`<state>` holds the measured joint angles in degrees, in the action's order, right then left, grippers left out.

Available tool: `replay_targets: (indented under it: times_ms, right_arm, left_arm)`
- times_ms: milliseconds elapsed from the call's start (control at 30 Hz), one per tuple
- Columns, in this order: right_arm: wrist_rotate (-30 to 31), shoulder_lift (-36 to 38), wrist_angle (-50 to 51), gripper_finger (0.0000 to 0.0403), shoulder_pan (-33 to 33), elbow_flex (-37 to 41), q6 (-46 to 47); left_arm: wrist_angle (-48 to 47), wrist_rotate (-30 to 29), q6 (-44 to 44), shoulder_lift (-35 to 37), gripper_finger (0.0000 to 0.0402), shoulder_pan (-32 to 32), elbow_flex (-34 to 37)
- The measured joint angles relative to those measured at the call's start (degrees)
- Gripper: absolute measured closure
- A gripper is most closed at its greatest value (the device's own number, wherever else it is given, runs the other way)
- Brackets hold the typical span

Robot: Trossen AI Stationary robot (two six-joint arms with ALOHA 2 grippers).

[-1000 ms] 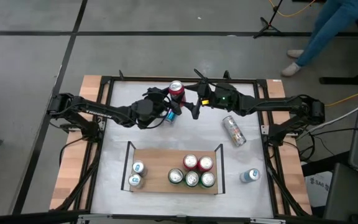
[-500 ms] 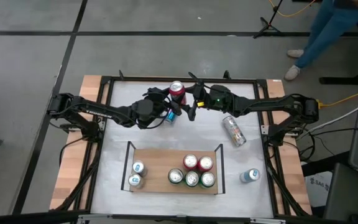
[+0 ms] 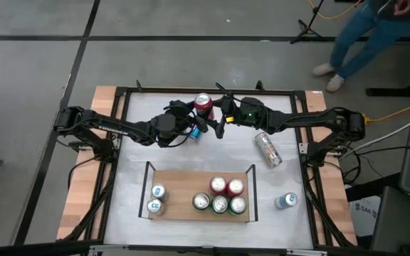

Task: Place canned beverage on shelf
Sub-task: Put the red soda can on the shelf aligned with the other red soda can

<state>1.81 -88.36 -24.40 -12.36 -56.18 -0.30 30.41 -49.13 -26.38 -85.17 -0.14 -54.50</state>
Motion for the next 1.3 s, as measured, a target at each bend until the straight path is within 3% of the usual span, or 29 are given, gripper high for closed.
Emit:
replay_targets:
  times_ms: [300,567,1300]
  right_arm:
    - [-1.1,0.0,-0.1,0.0061,0.0,0.0,0.0]
    - [-1.4,0.0,0.0,0.012,-0.1,0.0,0.1]
    - [-2.9,0.0,0.2,0.0121,-0.1,0.0,-0.2]
  left_arm:
    - [0.0,1.0,-0.2,0.0,0.0099,0.0,0.0]
    - [-0.1,1.3,0.2,0.0,0.0099,0.0,0.0]
    - [-1.3,1.6,-0.3,0.0,0.0066,0.2,0.0]
